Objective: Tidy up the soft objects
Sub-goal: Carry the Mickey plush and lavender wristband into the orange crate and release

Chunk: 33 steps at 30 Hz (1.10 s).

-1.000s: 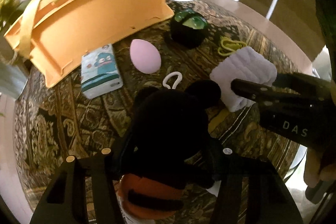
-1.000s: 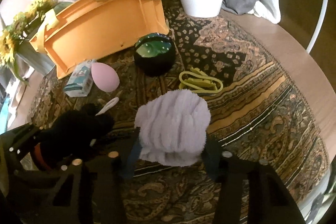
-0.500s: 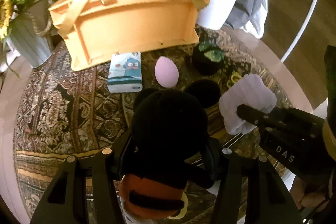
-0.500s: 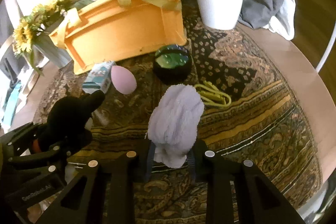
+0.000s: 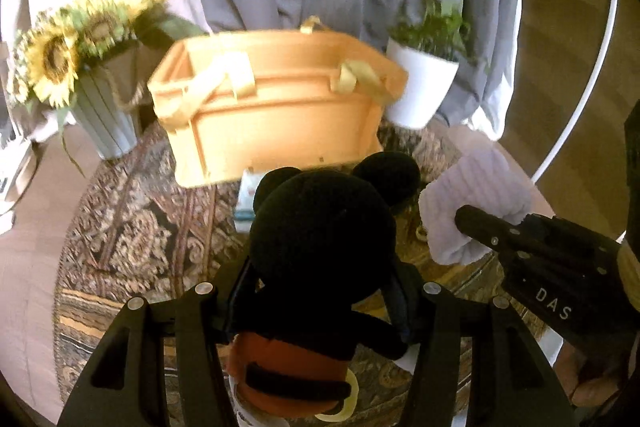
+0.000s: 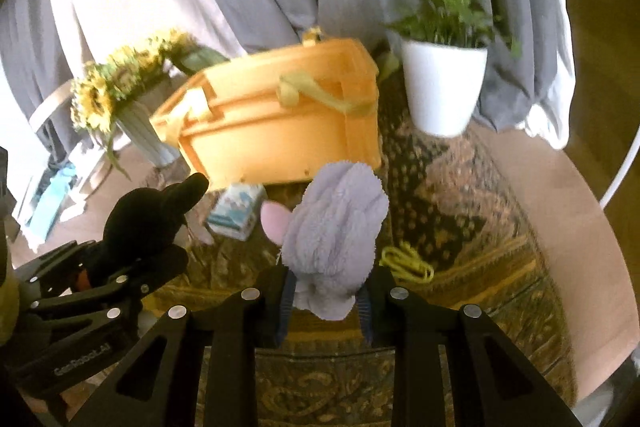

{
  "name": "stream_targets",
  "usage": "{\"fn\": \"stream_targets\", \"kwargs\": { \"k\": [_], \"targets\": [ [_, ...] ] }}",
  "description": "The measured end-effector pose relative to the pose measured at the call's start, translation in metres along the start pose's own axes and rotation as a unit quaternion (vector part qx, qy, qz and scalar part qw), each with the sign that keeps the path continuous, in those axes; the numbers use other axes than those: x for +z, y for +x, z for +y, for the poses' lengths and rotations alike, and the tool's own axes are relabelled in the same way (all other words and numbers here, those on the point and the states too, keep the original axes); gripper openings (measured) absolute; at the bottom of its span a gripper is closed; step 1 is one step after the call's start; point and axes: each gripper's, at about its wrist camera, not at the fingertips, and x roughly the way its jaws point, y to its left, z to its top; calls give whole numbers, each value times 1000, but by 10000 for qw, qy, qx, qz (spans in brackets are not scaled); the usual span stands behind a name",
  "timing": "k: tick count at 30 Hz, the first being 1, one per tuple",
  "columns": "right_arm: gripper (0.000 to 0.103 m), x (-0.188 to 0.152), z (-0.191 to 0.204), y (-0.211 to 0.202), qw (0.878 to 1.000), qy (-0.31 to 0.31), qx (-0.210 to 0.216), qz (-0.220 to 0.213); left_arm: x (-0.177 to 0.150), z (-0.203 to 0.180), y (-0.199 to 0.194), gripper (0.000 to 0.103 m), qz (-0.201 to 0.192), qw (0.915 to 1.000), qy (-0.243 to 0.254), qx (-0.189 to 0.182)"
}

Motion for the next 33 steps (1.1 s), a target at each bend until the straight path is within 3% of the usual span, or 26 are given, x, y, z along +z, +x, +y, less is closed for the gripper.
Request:
{"fn": "stream_targets", "kwargs": {
  "k": [17, 33],
  "targets": [
    [28, 66, 22, -52, 9922, -276, 195, -1196, 65, 6, -50, 56, -1195, 9925, 151, 201],
    [28, 119, 45, -60, 9801, -327, 230, -1943, 123, 28, -57, 56, -1831, 9818, 483, 165]
  ]
}}
